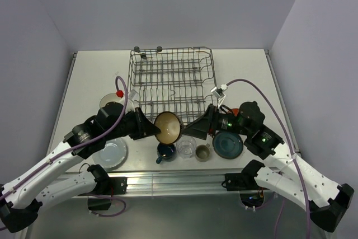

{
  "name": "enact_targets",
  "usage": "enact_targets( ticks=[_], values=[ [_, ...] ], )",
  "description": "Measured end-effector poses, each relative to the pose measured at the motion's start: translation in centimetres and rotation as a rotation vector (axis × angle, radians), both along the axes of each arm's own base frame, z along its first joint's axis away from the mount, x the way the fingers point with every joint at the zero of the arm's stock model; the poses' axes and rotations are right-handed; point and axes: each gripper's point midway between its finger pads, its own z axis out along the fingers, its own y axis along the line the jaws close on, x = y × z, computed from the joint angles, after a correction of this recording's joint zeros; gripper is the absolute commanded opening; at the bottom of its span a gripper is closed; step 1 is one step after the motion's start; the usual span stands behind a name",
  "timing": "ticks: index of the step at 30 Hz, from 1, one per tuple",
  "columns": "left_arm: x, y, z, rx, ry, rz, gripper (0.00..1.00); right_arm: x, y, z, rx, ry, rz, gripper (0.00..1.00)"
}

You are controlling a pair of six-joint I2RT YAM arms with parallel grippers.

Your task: Load the mixed dishes into the dish rack

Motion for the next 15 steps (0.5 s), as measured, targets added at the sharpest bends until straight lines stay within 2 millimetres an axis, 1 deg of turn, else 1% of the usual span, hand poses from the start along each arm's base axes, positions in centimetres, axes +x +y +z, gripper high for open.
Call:
enact_targets(
  ticks=[6, 12, 15],
  values=[
    [-0.1, -0.1, 0.6, -0.007, -0.017, -0.018, 0.00, 0.3, 1.4, -1.6, -0.049, 0.028, -0.004, 1.00],
    [-0.3, -0.1, 0.8, -0.012, -0.027, -0.030, 0.00, 0.3, 2.3, -2.5, -0.072, 0.047, 0.002, 1.00],
    [-0.4, -0.2, 1.1, -0.024, -0.034, -0.037, 0.00, 0.2, 2.4, -2.5, -0.072, 0.047, 0.005, 0.99]
  ],
)
